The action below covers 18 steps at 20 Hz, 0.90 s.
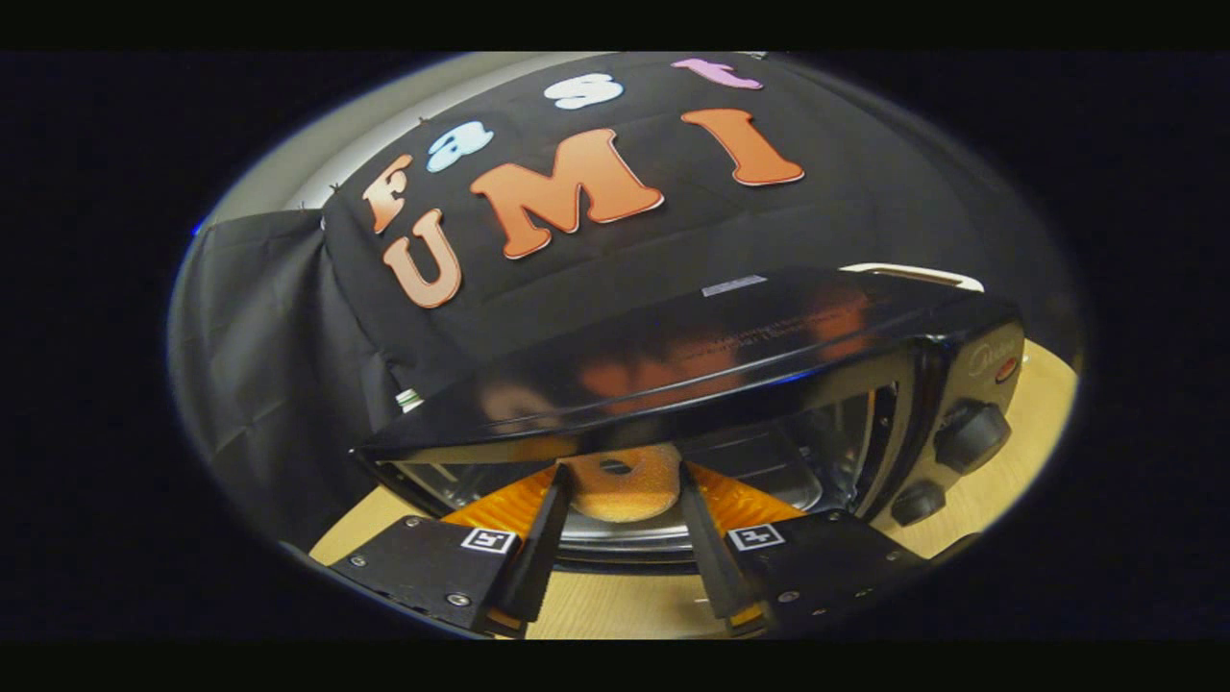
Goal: Open the toaster oven, put the food inside, and close the toaster oven door.
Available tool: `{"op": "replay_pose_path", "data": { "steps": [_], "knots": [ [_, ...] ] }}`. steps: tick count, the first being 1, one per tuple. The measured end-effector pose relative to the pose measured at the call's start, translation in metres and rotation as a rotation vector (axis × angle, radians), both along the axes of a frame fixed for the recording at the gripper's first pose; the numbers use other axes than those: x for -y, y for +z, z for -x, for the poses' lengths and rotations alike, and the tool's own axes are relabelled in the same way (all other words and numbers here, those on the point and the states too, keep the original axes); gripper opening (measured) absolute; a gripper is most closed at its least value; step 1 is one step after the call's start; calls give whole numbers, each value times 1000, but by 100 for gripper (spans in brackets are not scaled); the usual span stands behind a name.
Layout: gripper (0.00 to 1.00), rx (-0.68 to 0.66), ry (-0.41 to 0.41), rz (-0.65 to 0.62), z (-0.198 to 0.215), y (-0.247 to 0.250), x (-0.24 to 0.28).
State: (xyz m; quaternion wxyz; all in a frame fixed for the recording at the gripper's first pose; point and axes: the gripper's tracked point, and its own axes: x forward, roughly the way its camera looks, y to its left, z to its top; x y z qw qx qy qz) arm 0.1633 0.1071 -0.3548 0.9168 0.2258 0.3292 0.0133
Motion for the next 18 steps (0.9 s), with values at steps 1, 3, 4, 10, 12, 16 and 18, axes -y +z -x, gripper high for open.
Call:
{"op": "replay_pose_path", "data": {
  "steps": [1, 3, 4, 10, 12, 16, 18],
  "knots": [
    [65, 3, 3, 29, -3, -2, 2],
    [65, -45, -8, 107, 4, -15, 10],
    [72, -39, 1, 137, 6, -14, 10],
    [97, 67, 79, 257, 42, 37, 12],
    [97, 64, 89, 219, 70, 47, 13],
    [96, 10, 114, 165, 135, 47, 15],
    [96, -20, 140, 157, 163, 42, 13]
  ]
}}
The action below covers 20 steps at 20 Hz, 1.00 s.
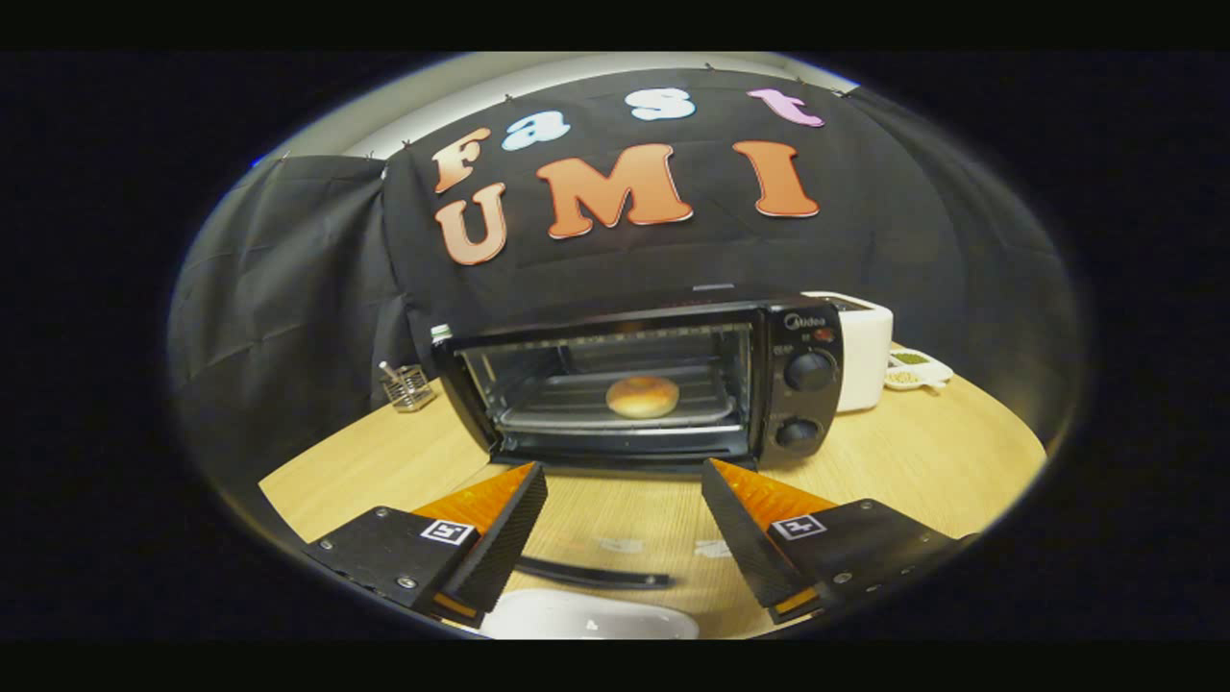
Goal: Open the toaster oven, put the food inside, and close the toaster oven door.
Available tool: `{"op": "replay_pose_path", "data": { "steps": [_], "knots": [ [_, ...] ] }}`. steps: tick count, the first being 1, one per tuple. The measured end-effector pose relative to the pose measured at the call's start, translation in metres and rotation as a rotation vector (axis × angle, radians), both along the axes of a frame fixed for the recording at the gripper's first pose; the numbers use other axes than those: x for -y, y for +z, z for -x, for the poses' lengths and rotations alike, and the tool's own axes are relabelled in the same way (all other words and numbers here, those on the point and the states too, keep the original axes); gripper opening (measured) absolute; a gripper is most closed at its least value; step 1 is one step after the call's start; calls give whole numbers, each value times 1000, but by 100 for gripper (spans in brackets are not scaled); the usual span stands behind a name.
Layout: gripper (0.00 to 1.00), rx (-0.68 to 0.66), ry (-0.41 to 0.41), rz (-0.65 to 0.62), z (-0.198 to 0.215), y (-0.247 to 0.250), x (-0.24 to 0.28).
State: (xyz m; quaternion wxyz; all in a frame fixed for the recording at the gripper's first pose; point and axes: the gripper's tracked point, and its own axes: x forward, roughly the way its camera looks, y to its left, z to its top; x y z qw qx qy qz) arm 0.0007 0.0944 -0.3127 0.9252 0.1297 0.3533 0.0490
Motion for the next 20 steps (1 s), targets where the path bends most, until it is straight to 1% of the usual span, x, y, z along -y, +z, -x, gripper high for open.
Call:
{"op": "replay_pose_path", "data": {
  "steps": [3, 6, 10, 13, 17, 19, 20],
  "knots": [
    [97, -37, 8, -10, 32, -3, 1],
    [97, -80, -26, -34, 59, -10, 3],
    [96, -146, -38, -79, 88, -25, -2],
    [95, -201, -48, -60, 98, -47, -1],
    [96, -217, -40, -65, 80, -54, -10],
    [96, -202, -6, -99, 74, -47, -28],
    [96, -197, -3, -87, 69, -45, -31]
  ]
}}
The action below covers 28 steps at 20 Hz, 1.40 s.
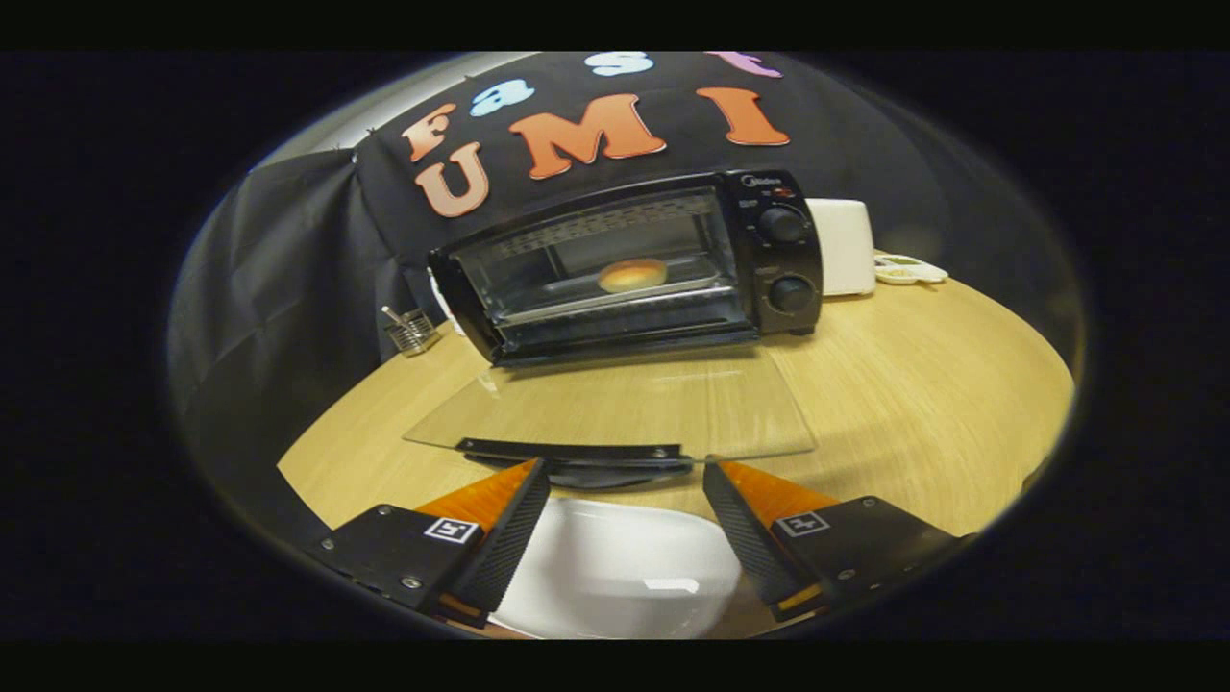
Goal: Open the toaster oven, put the food inside, and close the toaster oven door.
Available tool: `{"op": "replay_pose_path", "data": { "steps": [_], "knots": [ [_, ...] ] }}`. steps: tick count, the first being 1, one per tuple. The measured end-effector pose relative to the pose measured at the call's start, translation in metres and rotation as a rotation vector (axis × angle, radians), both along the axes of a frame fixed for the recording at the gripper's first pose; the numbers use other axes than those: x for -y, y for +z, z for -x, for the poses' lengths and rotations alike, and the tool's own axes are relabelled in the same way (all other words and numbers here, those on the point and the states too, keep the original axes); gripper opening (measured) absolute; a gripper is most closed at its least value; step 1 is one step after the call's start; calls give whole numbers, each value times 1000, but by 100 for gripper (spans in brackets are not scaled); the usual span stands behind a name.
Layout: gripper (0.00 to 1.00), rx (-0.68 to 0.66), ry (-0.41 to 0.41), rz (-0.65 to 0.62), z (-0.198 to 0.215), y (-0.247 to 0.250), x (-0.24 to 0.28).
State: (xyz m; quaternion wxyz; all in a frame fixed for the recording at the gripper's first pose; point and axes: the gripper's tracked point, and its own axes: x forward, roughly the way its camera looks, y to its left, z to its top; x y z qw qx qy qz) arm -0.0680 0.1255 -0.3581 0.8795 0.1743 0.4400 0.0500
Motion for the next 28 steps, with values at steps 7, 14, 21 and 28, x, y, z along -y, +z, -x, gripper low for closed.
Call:
{"op": "replay_pose_path", "data": {
  "steps": [7, 14, 21, 28],
  "knots": [
    [99, 49, 10, -3, -17, 21, 5],
    [100, 154, -22, -64, -59, 61, 12],
    [100, 249, -57, -122, -113, 89, 20],
    [100, 311, -84, -124, -175, 90, 28]
  ]
}}
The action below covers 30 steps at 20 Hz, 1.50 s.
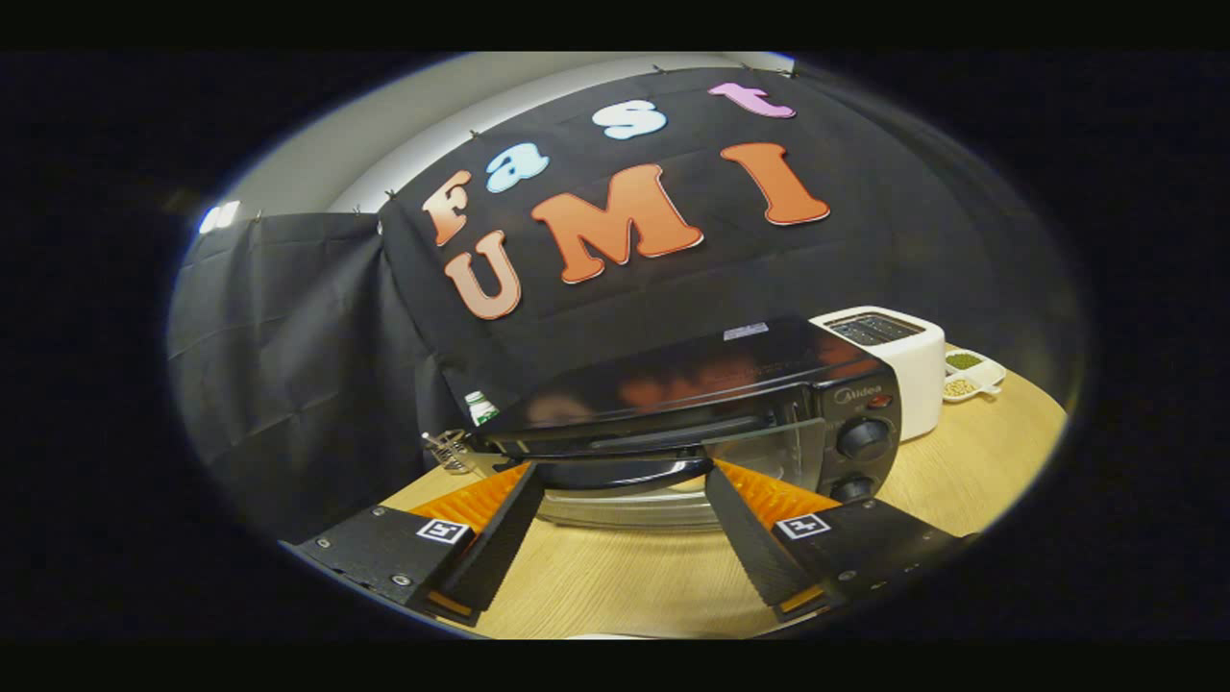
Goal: Open the toaster oven, put the food inside, and close the toaster oven door.
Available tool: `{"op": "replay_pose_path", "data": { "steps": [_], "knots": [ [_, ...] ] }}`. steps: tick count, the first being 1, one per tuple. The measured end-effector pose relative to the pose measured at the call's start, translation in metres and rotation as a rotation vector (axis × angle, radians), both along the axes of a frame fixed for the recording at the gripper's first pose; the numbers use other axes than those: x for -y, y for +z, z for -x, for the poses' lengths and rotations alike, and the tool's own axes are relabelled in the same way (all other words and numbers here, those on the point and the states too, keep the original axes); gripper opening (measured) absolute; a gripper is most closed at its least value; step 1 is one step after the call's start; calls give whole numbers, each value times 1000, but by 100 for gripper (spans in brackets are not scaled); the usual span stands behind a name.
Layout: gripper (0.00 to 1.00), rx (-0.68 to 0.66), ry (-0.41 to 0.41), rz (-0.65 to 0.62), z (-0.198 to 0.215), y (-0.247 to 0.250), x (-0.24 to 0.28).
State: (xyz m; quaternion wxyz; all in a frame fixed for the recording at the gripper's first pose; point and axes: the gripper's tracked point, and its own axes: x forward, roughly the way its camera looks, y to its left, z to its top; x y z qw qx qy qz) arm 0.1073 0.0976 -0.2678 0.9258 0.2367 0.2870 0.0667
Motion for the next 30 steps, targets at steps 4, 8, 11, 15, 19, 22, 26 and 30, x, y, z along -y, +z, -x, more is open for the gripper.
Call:
{"op": "replay_pose_path", "data": {
  "steps": [4, 8, 11, 15, 19, 22, 26, 30],
  "knots": [
    [100, 18, -24, 1, -17, -4, 1],
    [100, 15, -21, -4, -19, -6, 2],
    [100, 2, -23, 32, -13, -5, 3],
    [97, 63, 14, 79, 5, 28, 0],
    [98, 157, 35, 148, 35, 77, 9],
    [98, 244, 20, 203, 58, 120, 23],
    [98, 357, -64, 322, 86, 165, 55],
    [98, 409, -128, 376, 110, 205, 77]
  ]
}}
